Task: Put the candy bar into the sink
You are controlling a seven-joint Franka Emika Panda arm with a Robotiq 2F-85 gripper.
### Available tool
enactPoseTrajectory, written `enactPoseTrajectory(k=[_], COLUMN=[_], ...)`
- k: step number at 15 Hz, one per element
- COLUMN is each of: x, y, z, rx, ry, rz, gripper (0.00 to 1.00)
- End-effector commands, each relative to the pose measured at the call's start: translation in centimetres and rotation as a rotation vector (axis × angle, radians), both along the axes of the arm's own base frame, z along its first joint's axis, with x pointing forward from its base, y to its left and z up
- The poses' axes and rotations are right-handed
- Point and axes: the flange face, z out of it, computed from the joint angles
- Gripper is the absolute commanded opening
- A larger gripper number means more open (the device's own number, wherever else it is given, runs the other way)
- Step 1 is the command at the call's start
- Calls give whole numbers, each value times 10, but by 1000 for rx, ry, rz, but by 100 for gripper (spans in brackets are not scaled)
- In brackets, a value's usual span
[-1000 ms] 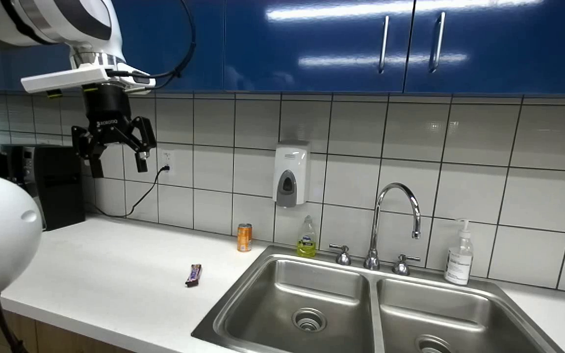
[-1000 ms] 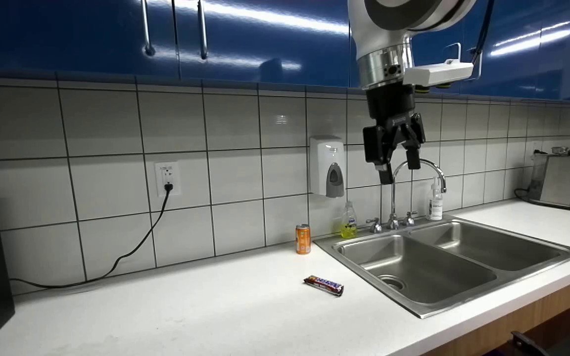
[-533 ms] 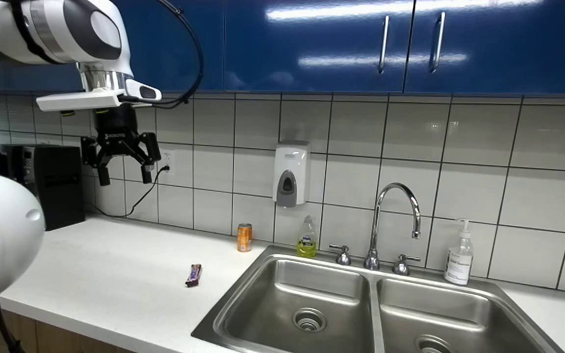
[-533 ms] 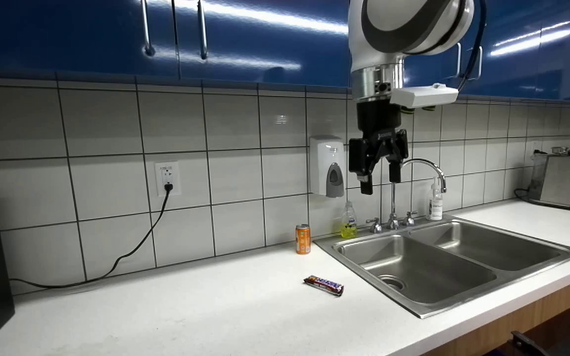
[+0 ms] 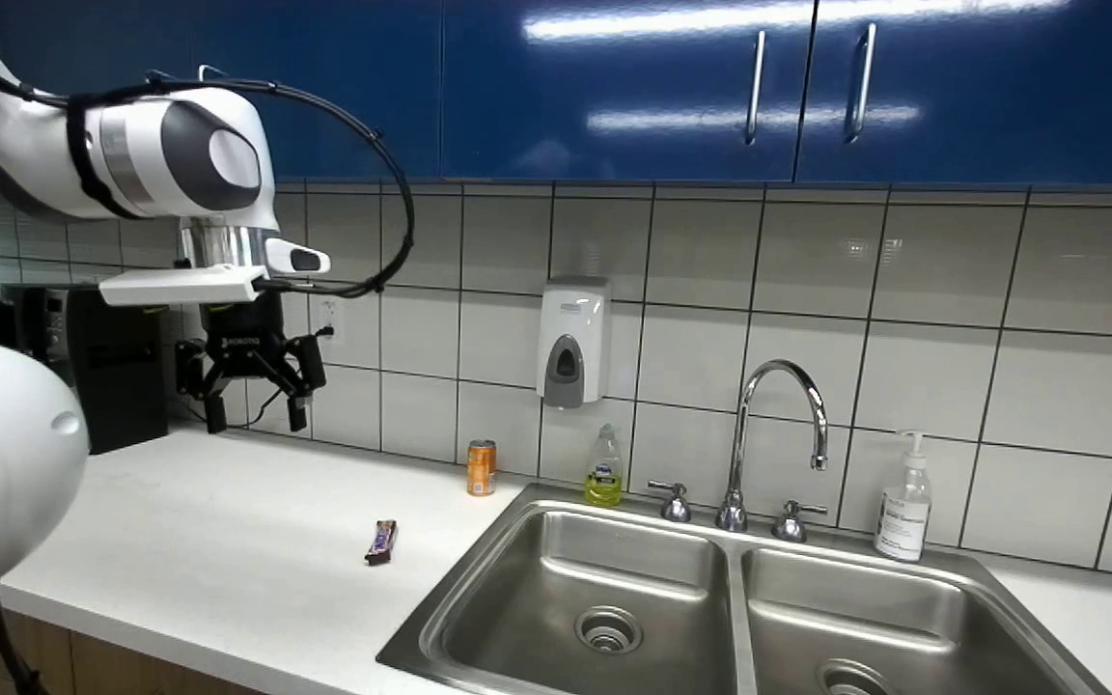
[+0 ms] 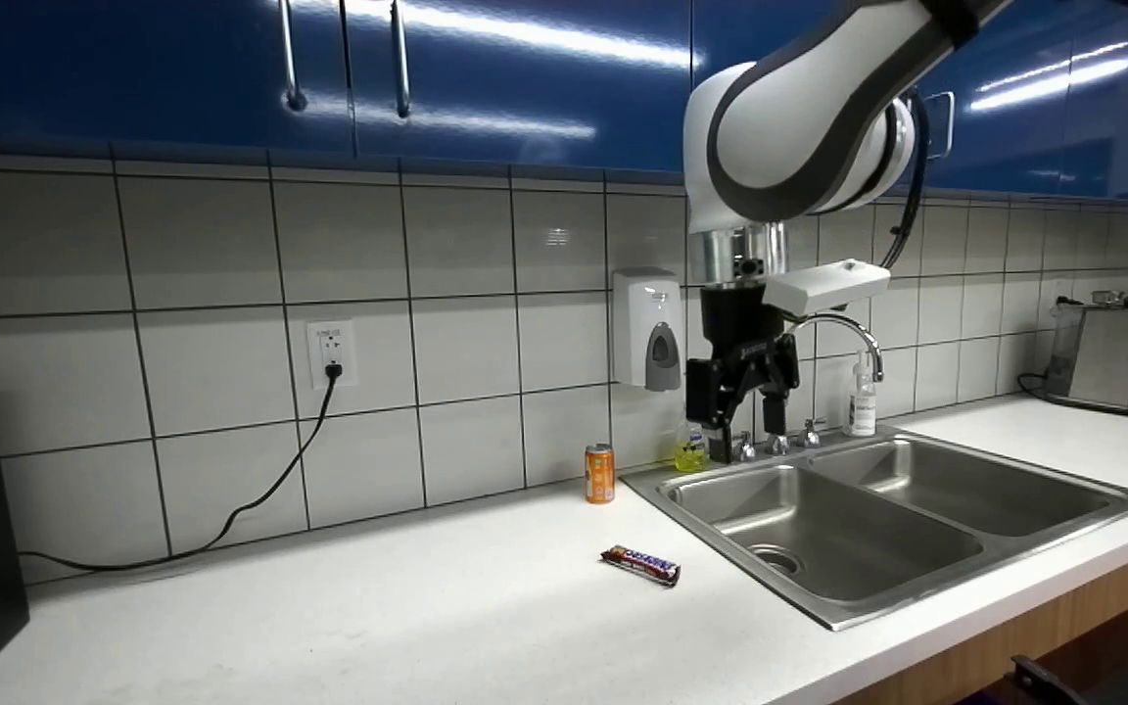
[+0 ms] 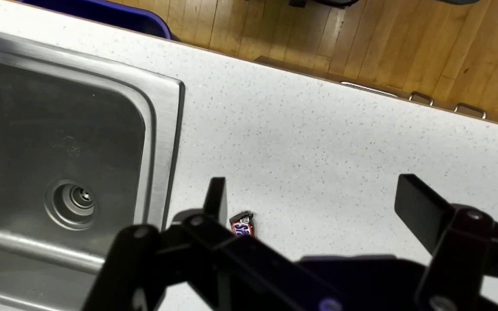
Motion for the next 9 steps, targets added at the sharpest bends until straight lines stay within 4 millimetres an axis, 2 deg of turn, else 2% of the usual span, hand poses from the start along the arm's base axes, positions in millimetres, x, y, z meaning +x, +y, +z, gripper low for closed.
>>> enactPoseTrajectory(k=[1, 9], x=[17, 60], y=[0, 12], z=[-31, -85], rx=[14, 31], ry=[4, -10], rz=[32, 73], gripper=[100, 100])
